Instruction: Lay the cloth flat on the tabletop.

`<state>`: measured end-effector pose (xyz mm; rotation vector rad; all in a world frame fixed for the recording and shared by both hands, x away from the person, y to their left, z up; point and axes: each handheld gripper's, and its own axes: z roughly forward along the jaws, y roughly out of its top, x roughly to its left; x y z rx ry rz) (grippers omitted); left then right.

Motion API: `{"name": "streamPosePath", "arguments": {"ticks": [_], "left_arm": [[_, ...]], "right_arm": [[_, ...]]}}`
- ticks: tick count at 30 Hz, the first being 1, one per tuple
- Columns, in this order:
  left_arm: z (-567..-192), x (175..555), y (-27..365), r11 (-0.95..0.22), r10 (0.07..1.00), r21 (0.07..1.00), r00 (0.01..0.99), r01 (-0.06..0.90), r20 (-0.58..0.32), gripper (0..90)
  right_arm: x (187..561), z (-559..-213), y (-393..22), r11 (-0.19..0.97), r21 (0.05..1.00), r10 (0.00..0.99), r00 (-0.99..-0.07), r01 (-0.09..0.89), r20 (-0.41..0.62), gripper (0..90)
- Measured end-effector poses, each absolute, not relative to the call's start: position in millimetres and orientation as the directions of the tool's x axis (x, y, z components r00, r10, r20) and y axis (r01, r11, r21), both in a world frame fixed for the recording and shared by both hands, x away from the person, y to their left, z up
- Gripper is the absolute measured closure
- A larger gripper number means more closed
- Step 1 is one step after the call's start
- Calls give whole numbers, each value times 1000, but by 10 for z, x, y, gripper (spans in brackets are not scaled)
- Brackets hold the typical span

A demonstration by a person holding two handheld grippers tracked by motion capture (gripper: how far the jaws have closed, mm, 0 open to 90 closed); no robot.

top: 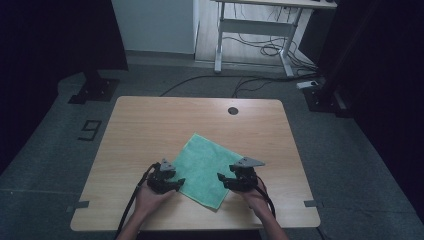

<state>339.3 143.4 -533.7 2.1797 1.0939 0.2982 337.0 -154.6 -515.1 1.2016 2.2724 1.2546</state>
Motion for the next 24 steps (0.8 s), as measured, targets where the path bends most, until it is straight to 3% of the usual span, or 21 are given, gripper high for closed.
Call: {"name": "streamPosePath", "arguments": {"ticks": [10,13,18,21,24], "left_arm": [[-5378,3314,1417,-425,780,661,621,618,-79,428],[-5394,3236,1407,-397,791,673,605,624,-94,402],[-5398,3111,1300,-416,791,669,609,615,-67,364],[-5382,3073,1251,-423,782,658,618,623,-83,356],[-5328,3116,1248,-389,750,662,638,641,-177,357]], "right_arm": [[3523,-5455,-1459,326,729,787,-600,602,144,373],[3614,-5466,-1498,348,733,798,-595,584,95,377],[3890,-5436,-1580,314,711,790,-588,629,171,391],[4071,-5428,-1586,319,705,791,-588,634,170,393],[4161,-5429,-1565,321,709,797,-584,628,157,393]]}}
